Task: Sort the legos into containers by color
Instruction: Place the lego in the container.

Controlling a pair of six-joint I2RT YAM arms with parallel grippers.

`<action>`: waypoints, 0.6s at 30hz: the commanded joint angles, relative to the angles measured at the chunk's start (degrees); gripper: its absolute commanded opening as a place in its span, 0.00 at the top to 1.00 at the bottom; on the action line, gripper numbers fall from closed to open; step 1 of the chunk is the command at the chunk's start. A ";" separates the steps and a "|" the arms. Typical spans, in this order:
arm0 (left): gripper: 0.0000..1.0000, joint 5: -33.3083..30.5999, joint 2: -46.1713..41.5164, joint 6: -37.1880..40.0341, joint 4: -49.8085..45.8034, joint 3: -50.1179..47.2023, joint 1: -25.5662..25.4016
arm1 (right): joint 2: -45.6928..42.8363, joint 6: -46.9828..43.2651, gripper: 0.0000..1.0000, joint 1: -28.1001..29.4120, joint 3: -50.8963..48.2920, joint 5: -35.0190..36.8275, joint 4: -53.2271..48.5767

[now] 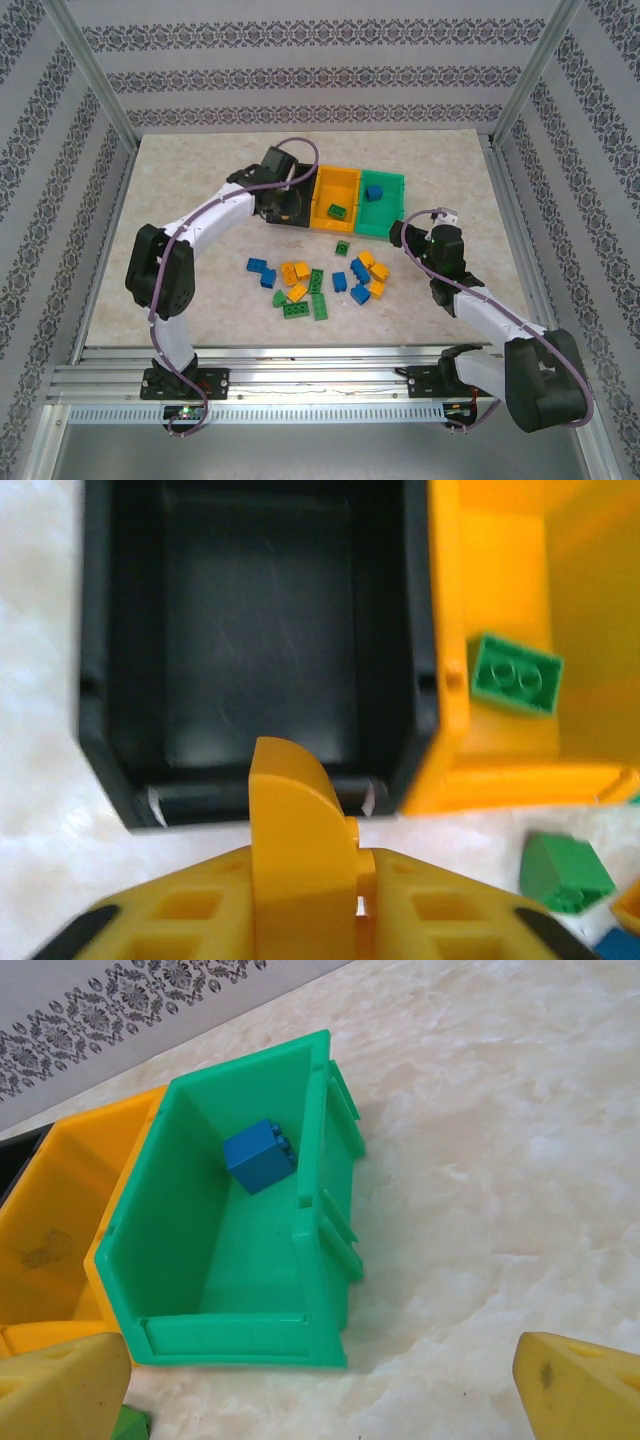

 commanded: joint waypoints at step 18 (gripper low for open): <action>0.44 8.50 -12.21 -0.53 16.64 -20.47 1.59 | 14.29 -1.86 0.06 14.24 9.68 -6.69 -1.85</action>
